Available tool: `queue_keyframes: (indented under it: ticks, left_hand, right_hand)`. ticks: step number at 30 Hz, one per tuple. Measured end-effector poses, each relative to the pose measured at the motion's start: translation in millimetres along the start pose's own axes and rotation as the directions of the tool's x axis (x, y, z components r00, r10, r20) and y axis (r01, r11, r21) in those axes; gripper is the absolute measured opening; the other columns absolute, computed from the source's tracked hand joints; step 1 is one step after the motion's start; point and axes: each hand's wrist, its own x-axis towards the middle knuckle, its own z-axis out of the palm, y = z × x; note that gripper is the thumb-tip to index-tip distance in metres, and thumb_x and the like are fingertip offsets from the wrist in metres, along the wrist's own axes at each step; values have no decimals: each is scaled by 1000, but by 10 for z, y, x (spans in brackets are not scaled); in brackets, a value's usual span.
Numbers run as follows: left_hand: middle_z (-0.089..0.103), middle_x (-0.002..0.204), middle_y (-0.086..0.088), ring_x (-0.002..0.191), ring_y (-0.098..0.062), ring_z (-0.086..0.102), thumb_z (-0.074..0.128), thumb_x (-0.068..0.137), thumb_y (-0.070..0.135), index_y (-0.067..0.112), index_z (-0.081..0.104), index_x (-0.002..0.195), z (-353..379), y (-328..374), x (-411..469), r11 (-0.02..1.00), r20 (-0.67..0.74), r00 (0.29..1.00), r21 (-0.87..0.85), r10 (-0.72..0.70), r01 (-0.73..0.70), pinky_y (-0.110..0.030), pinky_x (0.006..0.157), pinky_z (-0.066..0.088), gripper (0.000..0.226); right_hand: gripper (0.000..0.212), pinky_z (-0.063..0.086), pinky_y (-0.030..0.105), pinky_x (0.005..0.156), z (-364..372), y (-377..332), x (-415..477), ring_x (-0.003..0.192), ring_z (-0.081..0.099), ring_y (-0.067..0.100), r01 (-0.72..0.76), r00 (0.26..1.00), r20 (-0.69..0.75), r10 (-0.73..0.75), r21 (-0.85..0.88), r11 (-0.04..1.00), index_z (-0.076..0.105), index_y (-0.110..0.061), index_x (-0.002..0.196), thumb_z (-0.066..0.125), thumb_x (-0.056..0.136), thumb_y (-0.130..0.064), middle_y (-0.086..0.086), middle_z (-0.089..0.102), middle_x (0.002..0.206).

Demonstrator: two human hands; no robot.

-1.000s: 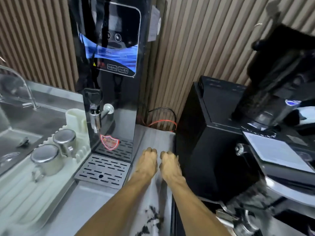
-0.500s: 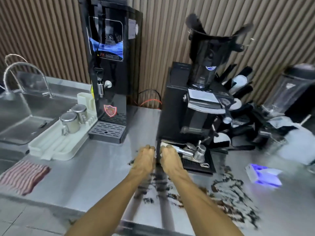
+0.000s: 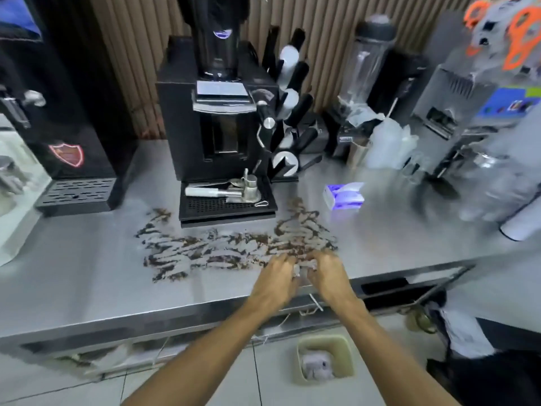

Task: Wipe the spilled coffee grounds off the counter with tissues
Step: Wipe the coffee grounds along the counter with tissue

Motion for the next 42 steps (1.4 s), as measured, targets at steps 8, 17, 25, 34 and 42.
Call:
queue_keyframes:
  ticks: [8,17,25,34,42]
  left_hand:
    - [55,125,-9,116,-27,50,59,90,17,11,55,123,1150,402,-70,994,338,937,36,88,-106,-39,93,47,34]
    - [64,121,-5,108,-25,59,72,85,31,19,57,124,2383,92,54,973,479,863,70,161,-220,-35,90,48,43]
    - [51,134,-1,122,-20,47,64,89,25,22,46,137,2373,174,192,965,507,835,21,214,-260,-33,101,40,51]
    - [54,133,0,121,-19,47,58,92,25,19,52,133,1556,767,295,958,374,882,-111,288,-266,-34,100,42,42]
    - [58,123,7,113,-11,52,54,92,28,24,57,125,753,861,691,934,160,937,-237,311,-269,-30,92,47,34]
  right_hand:
    - [26,45,25,66,252,1148,-684,80,62,21,-334,942,26,334,0,943,68,-12,92,72,70,1,3,62,90]
    - [39,45,26,80,1069,2062,-909,97,62,27,-595,799,97,593,-10,804,61,-10,121,68,83,-13,12,60,117]
    - [46,49,35,89,809,2165,-1081,111,59,27,-623,782,32,623,-6,782,55,-15,131,68,87,-22,9,57,128]
    - [35,43,31,79,-101,1747,-963,106,61,29,-531,842,-91,531,28,847,61,-12,124,63,90,-19,10,62,122]
    - [29,49,29,68,-626,1239,-417,85,67,23,-321,897,-302,322,54,946,67,-10,113,67,87,-22,7,67,108]
